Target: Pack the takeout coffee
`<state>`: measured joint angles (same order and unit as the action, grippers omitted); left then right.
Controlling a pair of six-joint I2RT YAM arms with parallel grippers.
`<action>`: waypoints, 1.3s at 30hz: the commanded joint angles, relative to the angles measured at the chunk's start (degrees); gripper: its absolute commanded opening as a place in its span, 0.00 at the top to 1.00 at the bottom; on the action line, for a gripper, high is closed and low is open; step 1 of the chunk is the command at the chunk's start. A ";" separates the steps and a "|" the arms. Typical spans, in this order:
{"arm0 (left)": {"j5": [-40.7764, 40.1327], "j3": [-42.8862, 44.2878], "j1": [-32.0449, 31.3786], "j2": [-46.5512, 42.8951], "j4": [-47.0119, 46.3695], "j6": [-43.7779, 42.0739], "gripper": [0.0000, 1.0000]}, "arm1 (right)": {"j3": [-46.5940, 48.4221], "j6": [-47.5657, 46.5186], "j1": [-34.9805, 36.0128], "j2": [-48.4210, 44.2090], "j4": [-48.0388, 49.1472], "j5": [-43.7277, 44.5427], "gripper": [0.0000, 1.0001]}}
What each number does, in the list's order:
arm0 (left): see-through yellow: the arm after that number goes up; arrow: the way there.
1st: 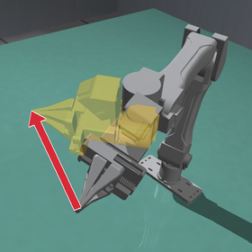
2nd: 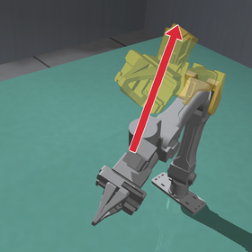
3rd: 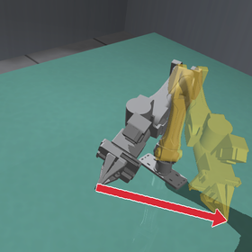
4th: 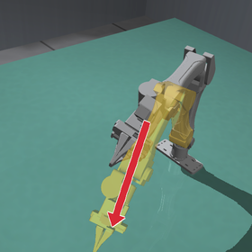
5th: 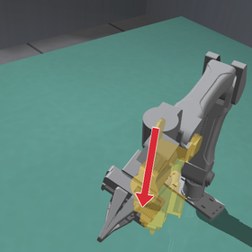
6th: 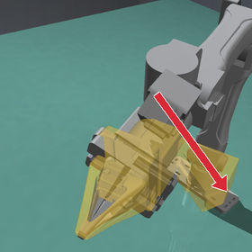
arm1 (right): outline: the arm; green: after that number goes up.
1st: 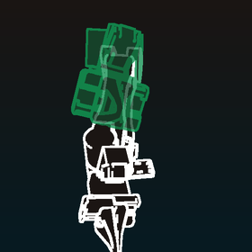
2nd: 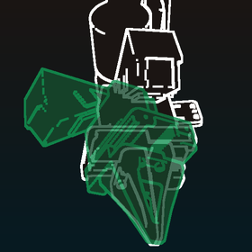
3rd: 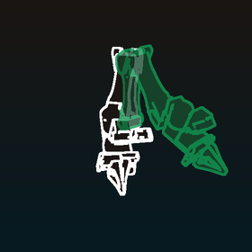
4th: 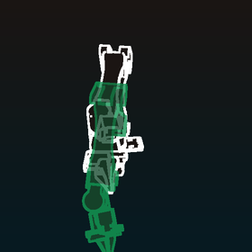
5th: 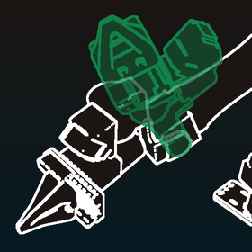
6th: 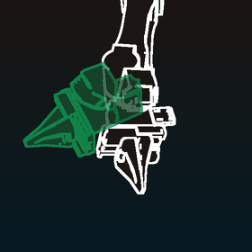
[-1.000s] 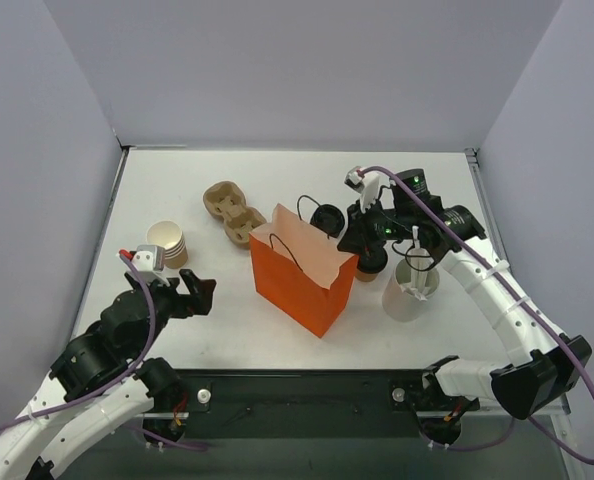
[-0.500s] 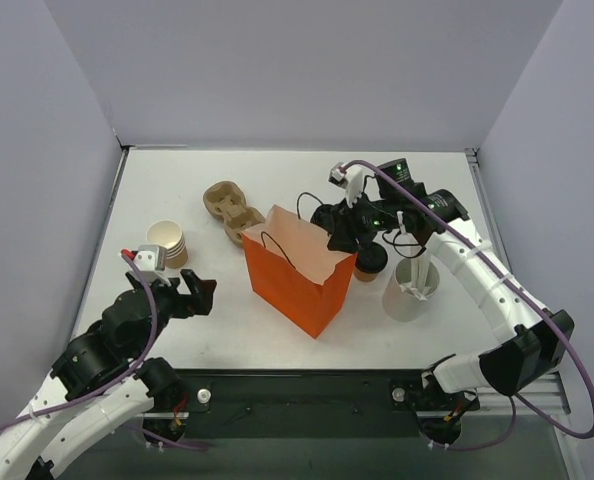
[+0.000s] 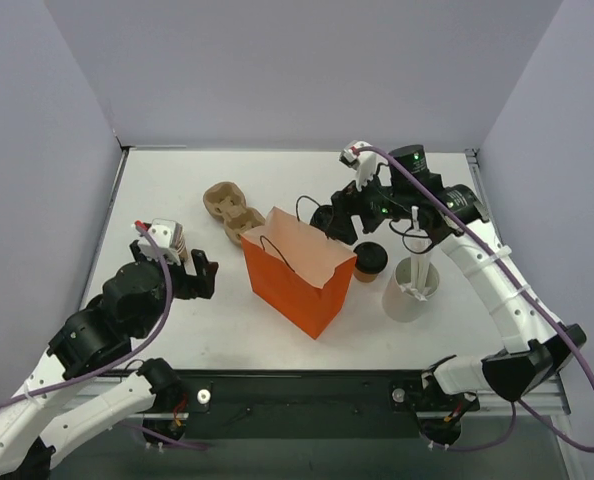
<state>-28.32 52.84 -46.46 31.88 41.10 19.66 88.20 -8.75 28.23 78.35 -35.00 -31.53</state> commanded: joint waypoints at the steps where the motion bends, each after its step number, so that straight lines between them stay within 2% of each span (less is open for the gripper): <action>1: 0.01 8.67 0.31 10.20 -0.67 -8.57 0.09 | 0.40 5.49 0.69 -6.88 0.37 5.76 0.23; 4: 3.51 13.94 5.83 19.59 -1.37 -10.60 0.09 | -2.85 8.74 0.86 -14.33 2.48 9.19 0.21; 5: 6.23 15.26 9.51 21.28 -1.64 -10.61 0.10 | -3.64 10.06 0.86 -15.75 2.83 9.29 0.21; 6: 16.61 17.63 17.55 22.86 -2.60 -10.52 0.11 | -4.52 9.98 1.04 -17.16 2.84 9.29 0.20; 7: 21.76 18.34 22.67 25.84 -3.56 -10.00 0.13 | -6.10 10.94 1.04 -19.96 3.01 9.99 0.20; 9: 34.14 18.79 31.55 28.66 -8.11 -10.43 0.14 | -8.21 13.66 1.13 -22.70 4.50 12.97 0.19; 10: 35.25 18.53 32.65 31.20 -9.88 -10.78 0.14 | -10.05 16.02 1.13 -25.06 5.03 13.59 0.19; 12: 34.82 18.09 33.36 34.11 -15.84 -12.44 0.14 | -12.34 19.11 1.13 -27.18 8.17 14.04 0.19; 15: 39.99 19.31 33.36 41.66 -19.39 -16.65 0.14 | -17.97 25.97 1.13 -31.23 15.81 11.51 0.19; 17: 39.31 25.53 33.27 48.87 -15.72 -19.21 0.14 | -19.30 29.56 1.30 -33.08 17.86 11.22 0.19; 19: 34.24 29.67 33.36 55.35 -10.18 -21.59 0.14 | -18.69 31.95 1.22 -33.96 18.39 13.33 0.19; 20: 33.77 33.52 33.54 57.14 -8.69 -22.55 0.15 | -16.85 33.00 1.22 -34.05 18.22 13.86 0.20; 24: 34.99 39.52 33.54 62.77 -4.81 -26.68 0.16 | -10.70 35.03 1.30 -33.52 13.66 14.13 0.22; 28: 37.10 38.84 33.89 64.62 -7.26 -30.81 0.17 | -8.57 35.38 1.30 -34.05 9.87 13.69 0.22; 31: 41.66 36.64 34.15 66.64 -7.79 -35.03 0.20 | -9.28 36.52 1.30 -35.01 9.43 15.00 0.22; 34: 47.03 36.90 34.15 69.45 -4.90 -36.18 0.31 | -8.75 36.79 1.39 -35.10 7.15 18.34 0.23; 36: 47.21 36.11 34.15 70.42 -4.98 -36.01 0.34 | -7.96 37.05 1.39 -35.10 5.22 21.33 0.23; 39: 44.59 34.70 34.15 72.18 -8.31 -34.52 0.34 | -5.59 36.53 1.30 -34.58 2.76 23.43 0.23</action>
<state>14.83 88.51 -12.58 102.04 34.76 -14.04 78.63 26.98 29.10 43.81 -29.43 -12.97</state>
